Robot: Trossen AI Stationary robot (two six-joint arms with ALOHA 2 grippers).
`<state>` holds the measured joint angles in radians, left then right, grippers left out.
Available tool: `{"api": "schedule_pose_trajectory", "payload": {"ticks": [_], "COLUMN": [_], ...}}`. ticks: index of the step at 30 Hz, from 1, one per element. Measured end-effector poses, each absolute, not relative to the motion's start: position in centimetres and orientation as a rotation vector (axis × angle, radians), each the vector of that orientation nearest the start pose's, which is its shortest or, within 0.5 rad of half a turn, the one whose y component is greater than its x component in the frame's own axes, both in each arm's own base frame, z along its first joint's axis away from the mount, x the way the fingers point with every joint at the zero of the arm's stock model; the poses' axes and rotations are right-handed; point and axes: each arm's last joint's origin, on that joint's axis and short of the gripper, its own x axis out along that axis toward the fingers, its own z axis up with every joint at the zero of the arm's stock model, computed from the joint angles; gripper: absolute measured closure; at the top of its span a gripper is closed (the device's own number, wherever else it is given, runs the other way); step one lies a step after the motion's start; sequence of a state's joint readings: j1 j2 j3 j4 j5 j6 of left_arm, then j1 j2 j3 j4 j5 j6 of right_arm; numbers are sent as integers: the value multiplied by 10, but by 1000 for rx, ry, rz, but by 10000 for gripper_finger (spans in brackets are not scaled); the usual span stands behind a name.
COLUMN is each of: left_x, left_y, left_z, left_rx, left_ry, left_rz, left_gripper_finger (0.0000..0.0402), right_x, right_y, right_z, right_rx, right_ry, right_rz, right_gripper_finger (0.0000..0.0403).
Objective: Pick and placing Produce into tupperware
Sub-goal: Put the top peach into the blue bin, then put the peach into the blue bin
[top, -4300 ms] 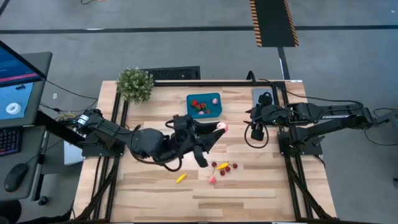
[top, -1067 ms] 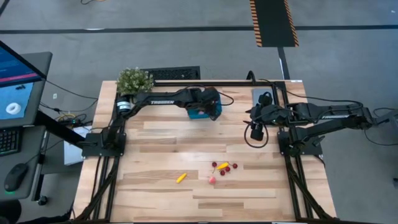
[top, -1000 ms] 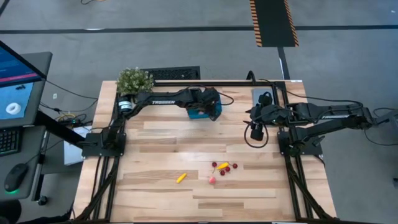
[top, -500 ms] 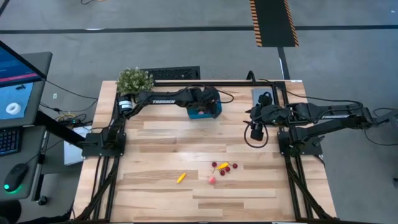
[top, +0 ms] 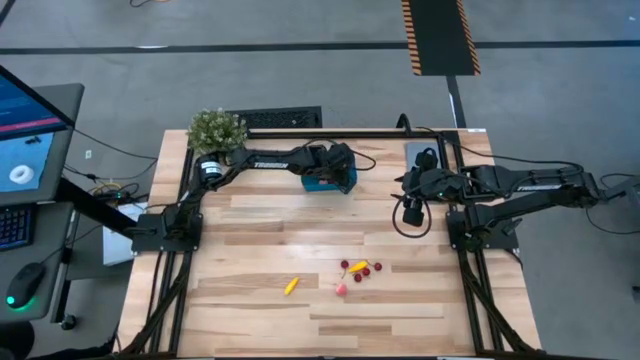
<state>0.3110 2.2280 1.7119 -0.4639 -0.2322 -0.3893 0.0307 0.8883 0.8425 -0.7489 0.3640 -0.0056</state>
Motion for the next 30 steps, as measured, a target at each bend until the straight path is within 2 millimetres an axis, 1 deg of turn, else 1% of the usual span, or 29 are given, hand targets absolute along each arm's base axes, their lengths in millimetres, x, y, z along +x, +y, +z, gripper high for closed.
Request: {"api": "schedule_pose_trajectory", "payload": {"ticks": [10, 20, 24, 26, 27, 30], "left_x": [453, 453, 453, 454, 455, 460], "left_y": [153, 153, 152, 152, 150, 143], "left_z": [165, 165, 165, 170, 175, 197], "left_rx": [-385, -366, -376, -388, -391, -368], "left_ry": [877, 882, 883, 894, 901, 921], "left_rz": [675, 665, 646, 618, 604, 574], "left_gripper_finger": [260, 213, 203, 201, 201, 201], "right_x": [168, 168, 168, 168, 168, 168], "right_y": [-5, -5, -5, -5, -5, -5], "right_z": [289, 289, 289, 289, 289, 289], "right_rx": [-163, -164, -164, -164, -164, -164], "right_ry": [784, 784, 784, 784, 784, 784], "right_rz": [-312, -313, -313, -312, -312, -312], "right_gripper_finger": [178, 178, 178, 178, 178, 178]}}
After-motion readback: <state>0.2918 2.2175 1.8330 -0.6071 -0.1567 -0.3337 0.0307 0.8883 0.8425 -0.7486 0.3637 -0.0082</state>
